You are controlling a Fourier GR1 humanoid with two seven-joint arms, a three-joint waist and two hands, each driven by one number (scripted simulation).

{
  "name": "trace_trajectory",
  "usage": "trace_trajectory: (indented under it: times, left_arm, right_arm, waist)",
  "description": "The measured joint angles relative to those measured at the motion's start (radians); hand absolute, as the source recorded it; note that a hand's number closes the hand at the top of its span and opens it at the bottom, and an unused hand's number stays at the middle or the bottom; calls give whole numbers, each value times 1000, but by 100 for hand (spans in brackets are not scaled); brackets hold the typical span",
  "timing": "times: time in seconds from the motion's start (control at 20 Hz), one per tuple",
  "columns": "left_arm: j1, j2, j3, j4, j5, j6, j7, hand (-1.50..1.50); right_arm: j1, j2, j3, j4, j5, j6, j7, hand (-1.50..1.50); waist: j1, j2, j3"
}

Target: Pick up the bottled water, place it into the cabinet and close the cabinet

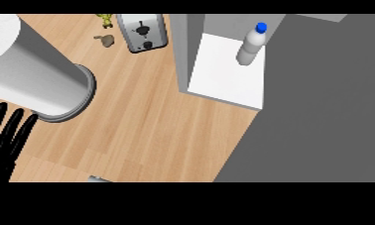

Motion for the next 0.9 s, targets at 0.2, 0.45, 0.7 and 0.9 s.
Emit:
trace_trajectory:
  times: [0.2, 0.45, 0.7, 0.9]
  left_arm:
    - [-1, 3, 7, 3, 4, -7, 0, -150]
    - [-13, 7, 16, 5, 9, -19, -2, -150]
    - [-22, 17, 25, 4, 11, -32, 0, -150]
    - [-27, 20, 32, 9, 15, -43, -1, -150]
  right_arm:
    - [-1, 9, 0, 3, -4, 3, 3, 150]
    - [1, 20, -3, 16, -30, 9, -3, 150]
    - [7, 35, -6, 34, -73, 9, -2, 150]
    - [-6, 64, -15, 49, -100, -11, 17, 150]
  waist:
    - [4, 7, -1]
    - [26, 26, -2]
    - [47, 43, 4]
    - [50, 49, 6]
